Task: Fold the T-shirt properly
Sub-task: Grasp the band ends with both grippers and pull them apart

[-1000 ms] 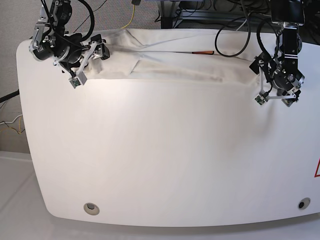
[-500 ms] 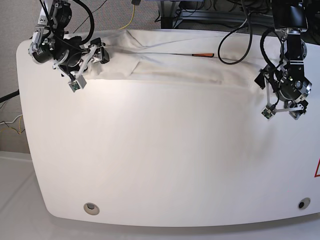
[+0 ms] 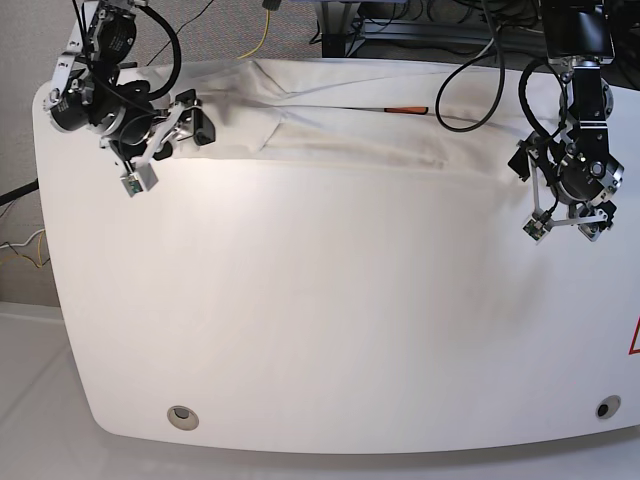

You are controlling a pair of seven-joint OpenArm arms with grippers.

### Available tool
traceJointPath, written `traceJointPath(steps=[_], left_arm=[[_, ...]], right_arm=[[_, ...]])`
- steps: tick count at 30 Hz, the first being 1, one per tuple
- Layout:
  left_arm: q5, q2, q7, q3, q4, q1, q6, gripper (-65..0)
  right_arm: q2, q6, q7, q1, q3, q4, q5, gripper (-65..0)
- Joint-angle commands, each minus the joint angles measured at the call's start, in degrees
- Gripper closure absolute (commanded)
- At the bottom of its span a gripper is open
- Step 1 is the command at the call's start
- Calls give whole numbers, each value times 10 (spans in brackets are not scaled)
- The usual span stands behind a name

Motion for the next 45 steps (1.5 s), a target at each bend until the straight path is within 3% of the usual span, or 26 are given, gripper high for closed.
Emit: traceJointPath(steps=[1, 29, 41, 45], left_arm=[[2, 9, -3, -3, 27, -4, -1, -612], [2, 2, -1, -5, 47, 128, -1, -611], [2, 56, -3, -2, 41, 156, -1, -611], [2, 66, -3, -1, 17, 154, -1, -605]], right_arm=[[10, 1, 6, 1, 7, 11, 11, -472], [12, 4, 6, -75, 4, 18, 12, -472], [7, 2, 6, -63, -6, 15, 9, -466], [7, 0, 6, -54, -37, 15, -6, -385]])
